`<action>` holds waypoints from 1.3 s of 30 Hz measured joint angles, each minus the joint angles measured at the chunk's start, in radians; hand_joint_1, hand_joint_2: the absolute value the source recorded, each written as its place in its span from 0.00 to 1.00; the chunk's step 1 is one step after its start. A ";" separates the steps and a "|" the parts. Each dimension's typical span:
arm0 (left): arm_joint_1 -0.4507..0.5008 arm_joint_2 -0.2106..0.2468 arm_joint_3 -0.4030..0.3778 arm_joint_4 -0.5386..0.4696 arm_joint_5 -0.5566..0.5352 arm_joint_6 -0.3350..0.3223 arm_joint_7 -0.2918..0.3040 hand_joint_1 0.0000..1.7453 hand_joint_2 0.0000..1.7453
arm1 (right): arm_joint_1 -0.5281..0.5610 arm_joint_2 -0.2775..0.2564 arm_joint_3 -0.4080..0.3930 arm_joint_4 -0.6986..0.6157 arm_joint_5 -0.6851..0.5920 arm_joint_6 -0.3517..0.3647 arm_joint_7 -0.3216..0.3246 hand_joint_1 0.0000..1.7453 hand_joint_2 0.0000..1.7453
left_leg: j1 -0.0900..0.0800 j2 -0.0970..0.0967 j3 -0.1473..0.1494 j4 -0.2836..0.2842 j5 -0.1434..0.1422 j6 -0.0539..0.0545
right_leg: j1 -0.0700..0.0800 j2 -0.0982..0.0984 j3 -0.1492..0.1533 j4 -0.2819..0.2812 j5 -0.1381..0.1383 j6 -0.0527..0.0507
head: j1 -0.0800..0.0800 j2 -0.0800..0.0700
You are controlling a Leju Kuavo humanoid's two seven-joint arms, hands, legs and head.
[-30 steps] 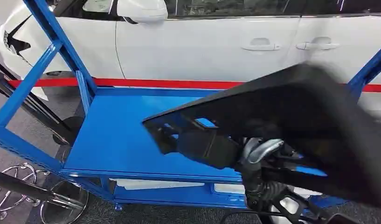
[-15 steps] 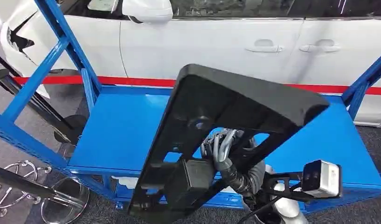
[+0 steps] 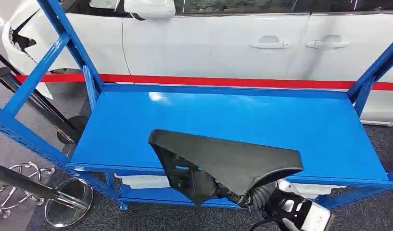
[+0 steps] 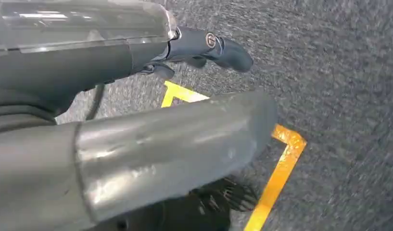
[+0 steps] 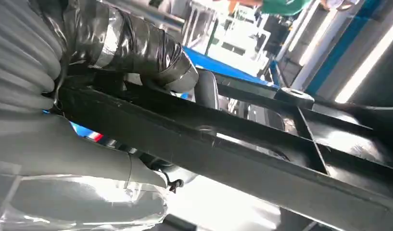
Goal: Take the parts from the cabinet and place them on the table.
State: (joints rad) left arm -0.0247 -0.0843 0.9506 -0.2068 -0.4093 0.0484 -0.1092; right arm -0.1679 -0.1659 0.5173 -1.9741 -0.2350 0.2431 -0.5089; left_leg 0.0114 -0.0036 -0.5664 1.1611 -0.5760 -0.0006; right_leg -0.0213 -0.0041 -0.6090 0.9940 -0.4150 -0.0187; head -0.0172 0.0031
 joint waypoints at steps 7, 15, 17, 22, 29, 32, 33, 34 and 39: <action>-0.010 -0.016 0.000 0.000 -0.025 0.010 -0.002 0.00 0.00 | -0.001 -0.030 -0.031 -0.064 0.077 -0.044 -0.040 0.95 1.00 | -0.009 0.011 0.086 -0.242 0.123 0.058 | -0.001 0.003 -0.055 0.106 -0.100 0.044 | 0.001 0.000; -0.007 -0.007 0.000 0.000 -0.044 -0.008 -0.034 0.00 0.00 | -0.001 -0.046 -0.031 -0.098 0.091 -0.040 -0.066 0.95 1.00 | -0.016 0.039 0.020 -0.213 0.149 0.040 | 0.005 -0.059 0.128 -0.019 -0.075 0.056 | 0.001 0.000; -0.008 -0.001 0.000 0.000 -0.048 -0.012 -0.038 0.00 0.00 | -0.002 -0.046 -0.032 -0.105 0.091 -0.039 -0.069 0.95 1.00 | -0.017 0.053 0.015 -0.205 0.160 0.028 | 0.003 -0.042 0.118 -0.028 -0.075 0.040 | 0.000 0.000; -0.009 0.002 0.000 0.000 -0.053 -0.018 -0.047 0.00 0.00 | -0.002 -0.047 -0.033 -0.106 0.091 -0.030 -0.070 0.95 1.00 | -0.007 0.023 -0.038 -0.066 0.029 0.001 | 0.000 -0.006 0.080 -0.019 -0.055 0.003 | 0.000 0.000; -0.010 0.009 0.000 0.000 -0.066 -0.021 -0.053 0.00 0.00 | 0.015 -0.047 -0.047 -0.114 0.097 -0.032 -0.073 0.95 1.00 | -0.025 0.006 0.074 -0.107 0.070 0.050 | 0.026 0.015 0.027 -0.007 -0.016 -0.008 | 0.000 0.000; -0.011 0.021 -0.001 -0.001 -0.075 -0.022 -0.056 0.00 0.00 | 0.015 -0.046 -0.050 -0.120 0.097 -0.030 -0.076 0.95 1.00 | -0.042 -0.004 0.134 -0.229 0.063 0.080 | 0.017 0.015 0.016 -0.010 0.005 0.004 | 0.001 0.000; -0.010 0.022 -0.001 -0.001 -0.077 -0.022 -0.056 0.00 0.00 | 0.015 -0.046 -0.050 -0.120 0.097 -0.027 -0.076 0.95 1.00 | -0.045 -0.004 0.128 -0.227 0.069 0.082 | 0.013 0.015 0.011 -0.013 0.012 0.009 | 0.000 0.000; -0.010 0.025 -0.001 -0.001 -0.079 -0.022 -0.056 0.00 0.00 | 0.016 -0.046 -0.051 -0.121 0.097 -0.026 -0.076 0.95 1.00 | -0.046 -0.003 0.127 -0.234 0.083 0.083 | 0.012 0.016 0.011 -0.019 0.022 0.015 | 0.000 0.000; -0.011 0.024 -0.001 -0.001 -0.082 -0.023 -0.061 0.00 0.00 | 0.018 -0.047 -0.056 -0.123 0.092 -0.024 -0.079 0.95 1.00 | -0.029 0.015 0.080 -0.249 0.129 0.076 | 0.009 0.011 -0.071 0.221 -0.185 0.033 | 0.001 0.000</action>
State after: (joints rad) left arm -0.0357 -0.0599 0.9499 -0.2075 -0.4913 0.0252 -0.1705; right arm -0.1495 -0.2125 0.4616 -2.0966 -0.1427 0.2186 -0.5882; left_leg -0.0178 0.0113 -0.4860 0.9121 -0.4469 0.0757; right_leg -0.0125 0.0072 -0.6799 1.2146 -0.6004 0.0146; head -0.0160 0.0031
